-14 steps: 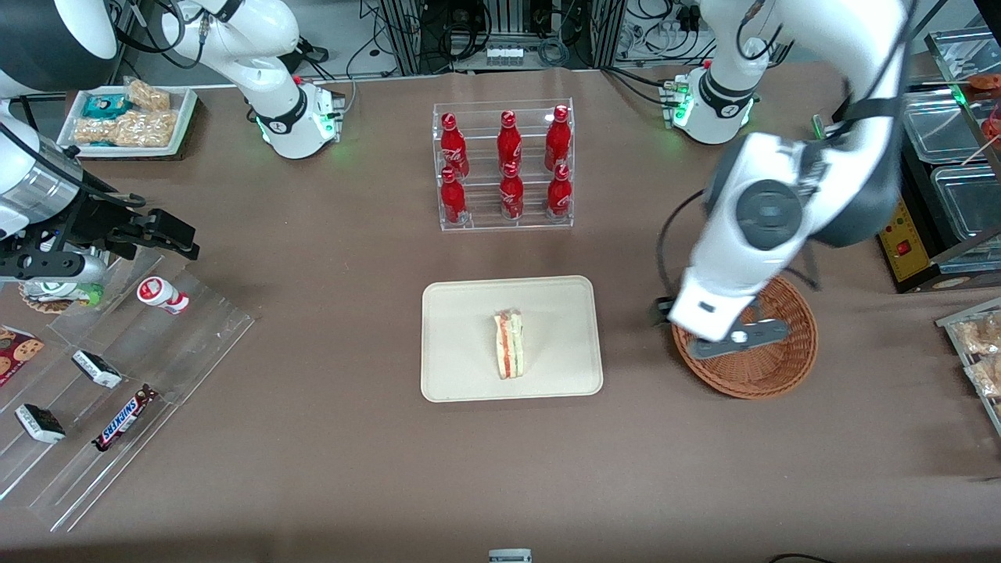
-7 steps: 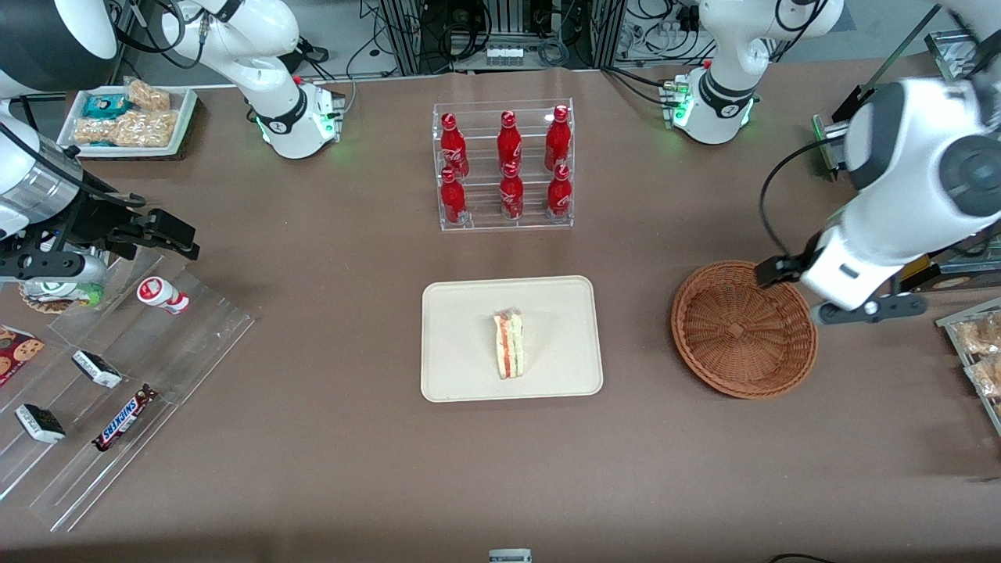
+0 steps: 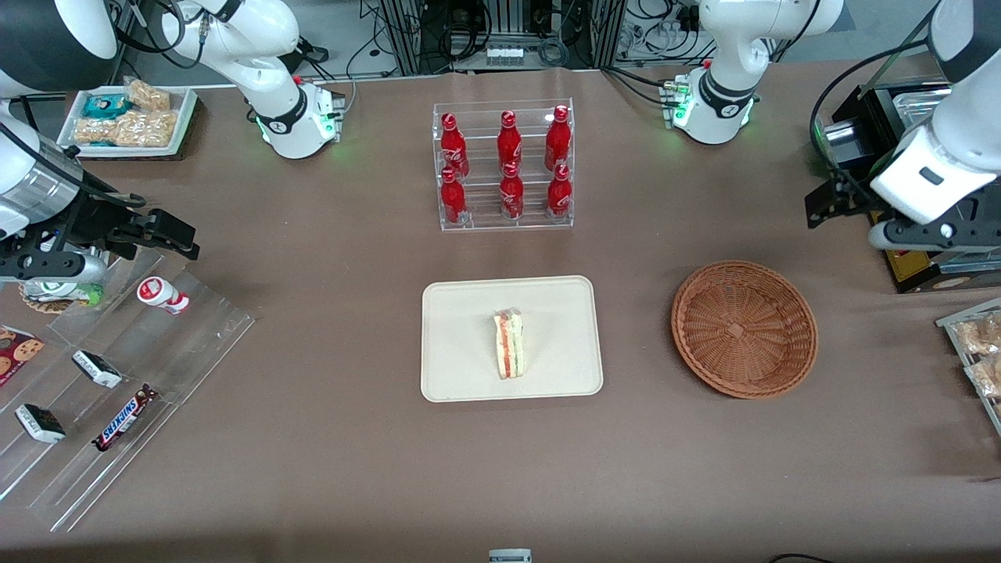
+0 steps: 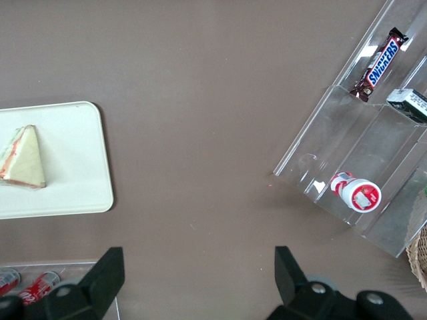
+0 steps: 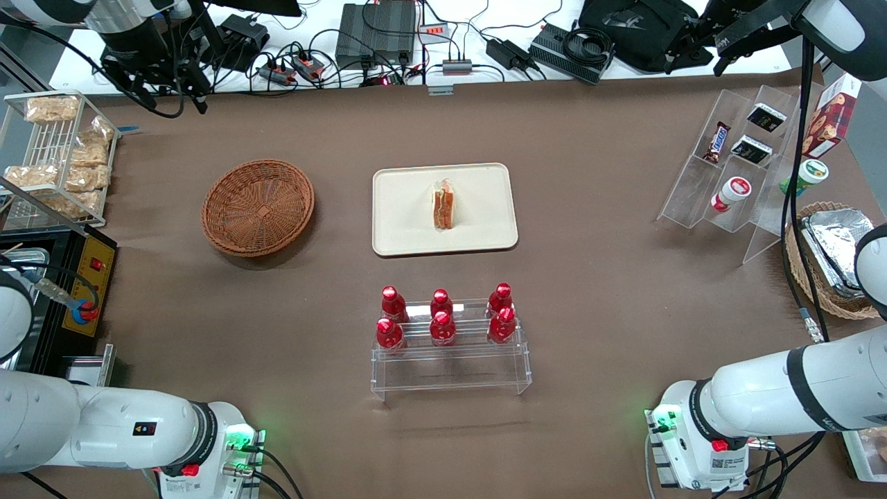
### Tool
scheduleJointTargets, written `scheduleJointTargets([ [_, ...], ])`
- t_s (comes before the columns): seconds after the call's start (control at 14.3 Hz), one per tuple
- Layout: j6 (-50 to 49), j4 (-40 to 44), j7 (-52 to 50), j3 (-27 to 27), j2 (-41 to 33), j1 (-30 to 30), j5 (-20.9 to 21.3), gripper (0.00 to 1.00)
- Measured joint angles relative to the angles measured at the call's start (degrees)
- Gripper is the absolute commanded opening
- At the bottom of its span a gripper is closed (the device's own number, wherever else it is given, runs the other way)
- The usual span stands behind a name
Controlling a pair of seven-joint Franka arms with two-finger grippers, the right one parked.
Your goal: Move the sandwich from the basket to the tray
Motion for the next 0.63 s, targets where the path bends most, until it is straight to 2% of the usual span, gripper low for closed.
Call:
scheduleJointTargets([
  [0.28, -2.1, 1.4, 3.4, 0.8, -0.4, 0.3, -1.7, 1.00],
  [0.63, -2.1, 1.4, 4.4, 0.7, -0.3, 0.3, -1.9, 1.00],
])
